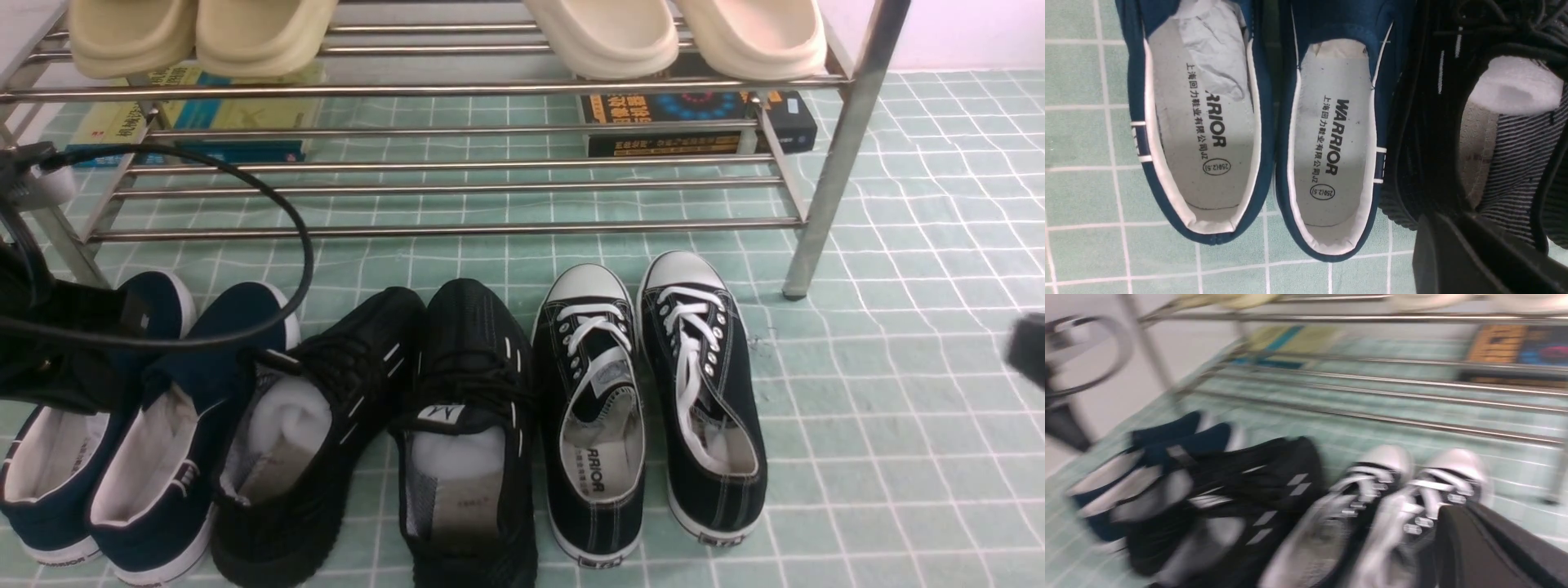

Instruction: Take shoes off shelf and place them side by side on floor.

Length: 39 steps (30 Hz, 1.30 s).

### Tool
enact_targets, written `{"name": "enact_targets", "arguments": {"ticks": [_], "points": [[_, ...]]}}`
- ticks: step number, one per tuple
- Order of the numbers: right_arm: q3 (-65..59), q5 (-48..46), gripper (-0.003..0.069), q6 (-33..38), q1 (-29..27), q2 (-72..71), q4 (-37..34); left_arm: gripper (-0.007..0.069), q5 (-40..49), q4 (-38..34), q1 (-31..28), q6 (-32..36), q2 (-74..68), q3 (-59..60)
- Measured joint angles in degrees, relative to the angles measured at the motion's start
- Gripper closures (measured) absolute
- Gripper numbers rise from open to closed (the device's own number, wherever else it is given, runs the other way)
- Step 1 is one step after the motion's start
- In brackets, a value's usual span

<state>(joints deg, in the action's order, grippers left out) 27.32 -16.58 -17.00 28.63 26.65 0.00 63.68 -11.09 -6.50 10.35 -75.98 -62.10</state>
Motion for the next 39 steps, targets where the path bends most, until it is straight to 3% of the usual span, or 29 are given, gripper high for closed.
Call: {"name": "enact_targets", "arguments": {"ticks": [7, 12, 22, 34, 39], "points": [[-17.43, -0.73, 0.0629, 0.0, -17.95, -17.08, 0.0, 0.0536, 0.0, 0.07, 0.0, 0.0, 0.0, 0.0], [-25.18, -3.88, 0.0621, 0.0, -23.79, -25.11, 0.0, 0.0535, 0.0, 0.01, 0.0, 0.0, 0.05, 0.0], [-28.03, -6.52, 0.0618, -0.06, -26.17, -27.25, 0.0, 0.0535, -0.38, -0.54, 0.0, 0.0, 4.33, 0.0], [-28.03, -6.57, 0.06, -0.01, -26.22, -27.25, 0.0, 0.0535, 7.02, -1.86, 0.0, -0.25, 16.85, 0.0], [-28.03, -6.35, 0.0595, 7.05, -26.22, -27.25, 1.18, 0.0535, 7.12, -1.86, 0.0, -0.25, 26.92, 0.0]]}}
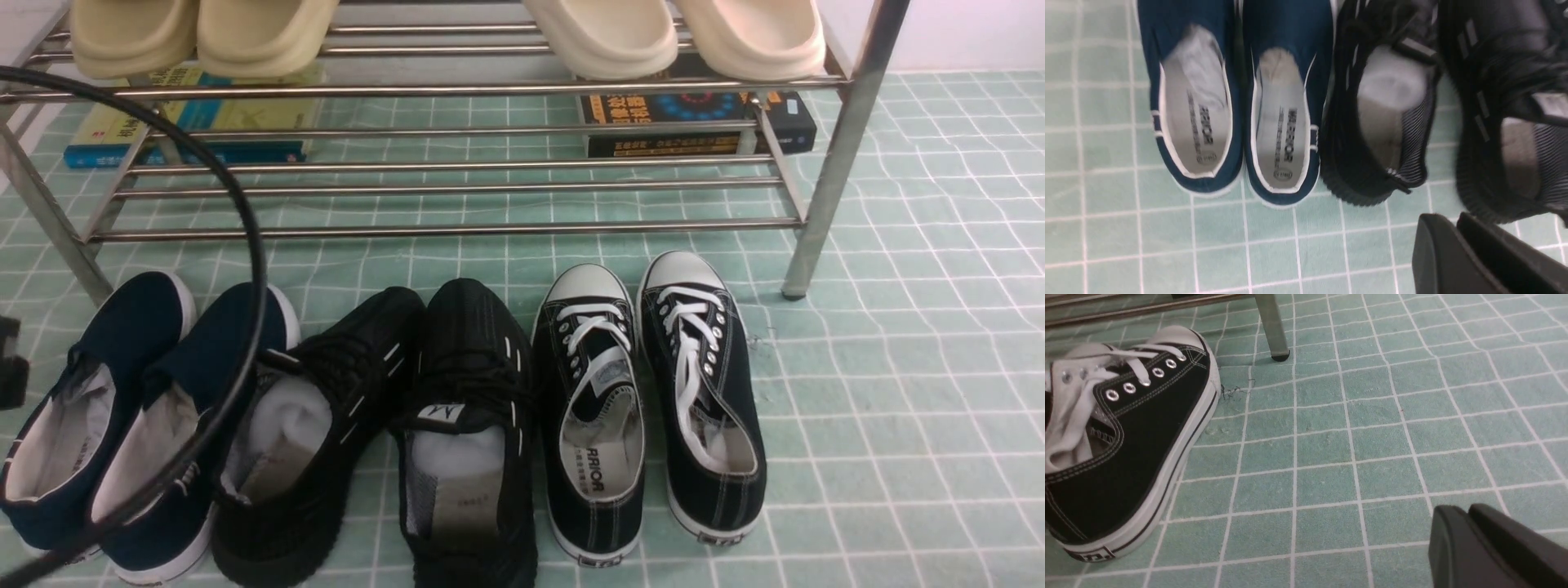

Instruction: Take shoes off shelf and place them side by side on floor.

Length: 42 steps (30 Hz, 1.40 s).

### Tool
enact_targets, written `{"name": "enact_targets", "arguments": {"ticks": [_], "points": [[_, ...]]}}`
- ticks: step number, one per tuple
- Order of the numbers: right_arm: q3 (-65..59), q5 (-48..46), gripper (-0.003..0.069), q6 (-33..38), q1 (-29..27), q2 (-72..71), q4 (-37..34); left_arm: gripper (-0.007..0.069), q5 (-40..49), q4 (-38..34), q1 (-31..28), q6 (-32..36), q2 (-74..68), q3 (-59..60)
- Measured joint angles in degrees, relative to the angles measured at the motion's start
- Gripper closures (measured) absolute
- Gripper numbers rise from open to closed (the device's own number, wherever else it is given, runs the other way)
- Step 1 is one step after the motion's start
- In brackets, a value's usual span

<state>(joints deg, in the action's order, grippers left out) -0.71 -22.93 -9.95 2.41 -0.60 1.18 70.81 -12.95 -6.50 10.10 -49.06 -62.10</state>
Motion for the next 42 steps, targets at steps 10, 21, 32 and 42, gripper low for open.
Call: {"name": "enact_targets", "arguments": {"ticks": [10, 21, 32, 42], "points": [[0.0, 0.15, 0.0588, 6.52, 0.0, 0.0, 0.19, 0.0547, 0.0, -0.36, 0.0, 0.46, 15.76, 7.22], [0.0, 0.15, 0.057, 6.65, 0.0, 0.0, 0.25, 0.0624, -20.57, -8.18, 0.0, 1.51, 38.51, 31.49], [0.0, 0.15, 0.0556, 6.71, 0.0, 0.0, 0.25, 0.0624, -41.28, -7.75, 0.0, 1.56, 43.92, 45.66], [0.0, 0.15, 0.0547, 6.7, 0.0, 0.0, 0.25, 0.0614, -42.47, -1.36, 0.0, 0.59, 45.43, 51.29]]}}
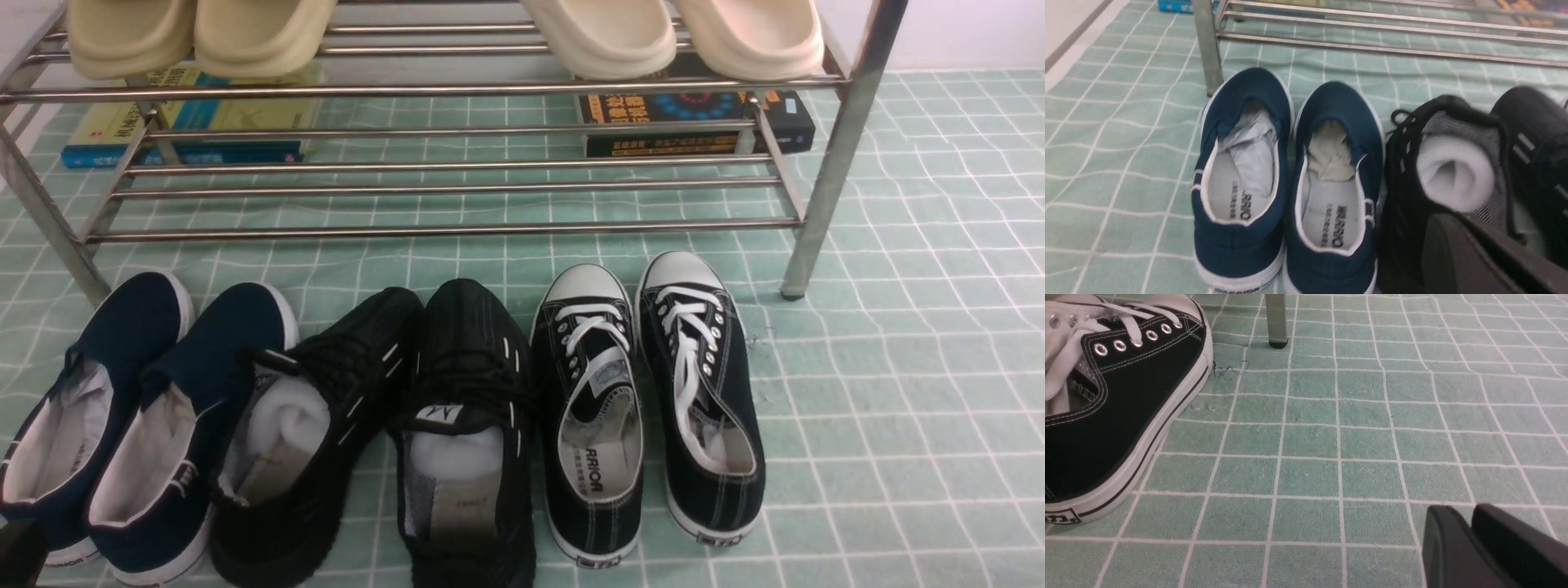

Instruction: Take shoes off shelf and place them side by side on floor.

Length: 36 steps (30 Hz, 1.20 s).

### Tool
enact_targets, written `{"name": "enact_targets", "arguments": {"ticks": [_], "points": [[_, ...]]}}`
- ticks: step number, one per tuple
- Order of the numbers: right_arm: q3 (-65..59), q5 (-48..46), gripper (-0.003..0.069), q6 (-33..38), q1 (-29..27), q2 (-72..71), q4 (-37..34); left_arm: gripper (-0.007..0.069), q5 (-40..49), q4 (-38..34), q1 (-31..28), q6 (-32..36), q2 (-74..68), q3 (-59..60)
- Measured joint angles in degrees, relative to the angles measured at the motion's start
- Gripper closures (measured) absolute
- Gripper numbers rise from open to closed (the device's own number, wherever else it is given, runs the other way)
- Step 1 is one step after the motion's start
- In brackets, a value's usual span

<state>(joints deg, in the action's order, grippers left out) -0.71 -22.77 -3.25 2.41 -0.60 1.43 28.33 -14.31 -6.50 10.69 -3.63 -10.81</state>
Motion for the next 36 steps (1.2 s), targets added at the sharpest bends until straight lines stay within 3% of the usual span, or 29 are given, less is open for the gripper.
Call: {"name": "enact_targets", "arguments": {"ticks": [4, 8, 10, 17, 36], "points": [[0.0, 0.0, 0.0546, 0.0, 0.0, 0.0, 0.0, 0.0611, -0.67, 7.13, 0.0, -7.14, 3.52, 4.58], [0.0, 0.0, 0.0541, 0.0, 0.0, 0.0, 0.0, 0.0606, -3.53, 16.33, 0.95, -20.44, 4.24, 10.66], [0.0, 0.0, 0.054, 0.0, 0.0, 0.0, 0.0, 0.0605, -4.38, 19.06, 2.98, -22.65, 4.24, 11.18], [0.0, 0.0, 0.0529, 0.06, 0.0, 0.0, 0.0, 0.0595, -5.77, 22.31, 10.83, -22.67, 4.24, 11.61], [0.0, 0.0, 0.0508, 0.11, 0.0, 0.0, 0.0, 0.0579, -6.03, 22.6, 11.24, -22.67, 4.24, 11.64]]}}
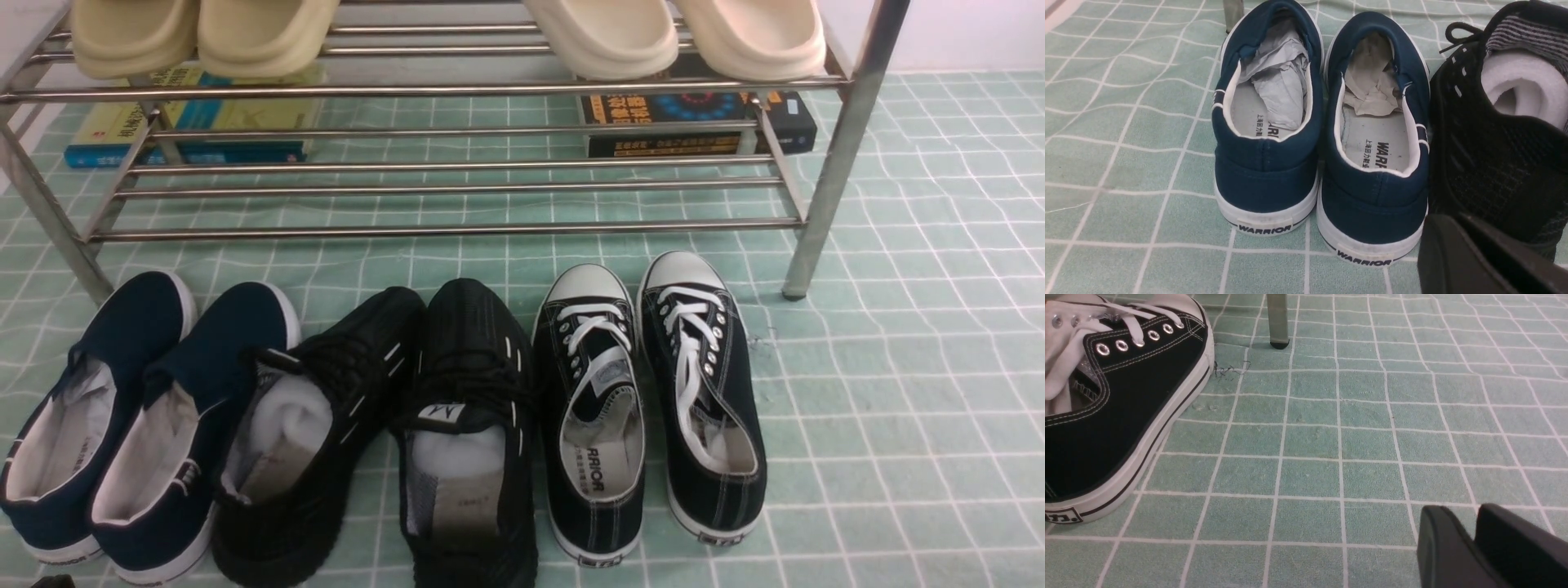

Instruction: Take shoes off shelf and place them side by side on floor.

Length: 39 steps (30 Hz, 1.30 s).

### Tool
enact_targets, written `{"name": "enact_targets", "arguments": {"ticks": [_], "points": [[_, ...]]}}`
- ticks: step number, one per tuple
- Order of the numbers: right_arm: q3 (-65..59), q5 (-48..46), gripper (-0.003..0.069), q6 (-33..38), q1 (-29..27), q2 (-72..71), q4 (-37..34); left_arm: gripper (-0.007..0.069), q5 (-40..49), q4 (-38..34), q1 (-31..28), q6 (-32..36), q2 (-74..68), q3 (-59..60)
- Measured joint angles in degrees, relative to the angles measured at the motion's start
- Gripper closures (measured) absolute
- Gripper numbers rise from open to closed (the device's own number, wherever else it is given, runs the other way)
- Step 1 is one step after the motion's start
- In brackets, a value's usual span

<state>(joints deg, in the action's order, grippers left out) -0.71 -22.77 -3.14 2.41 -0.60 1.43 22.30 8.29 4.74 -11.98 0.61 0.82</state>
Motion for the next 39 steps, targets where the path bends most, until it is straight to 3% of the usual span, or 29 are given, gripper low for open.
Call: {"name": "enact_targets", "arguments": {"ticks": [9, 39], "points": [[0.0, 0.0, 0.0505, 0.05, 0.0, 0.0, 0.0, 0.0571, 0.0, 0.12, -4.84, 0.0, 0.0, 0.0], [0.0, 0.0, 0.0475, 0.05, 0.0, 0.0, 0.0, 0.0548, 0.0, 0.34, -4.96, 0.0, 0.0, 0.0]]}}
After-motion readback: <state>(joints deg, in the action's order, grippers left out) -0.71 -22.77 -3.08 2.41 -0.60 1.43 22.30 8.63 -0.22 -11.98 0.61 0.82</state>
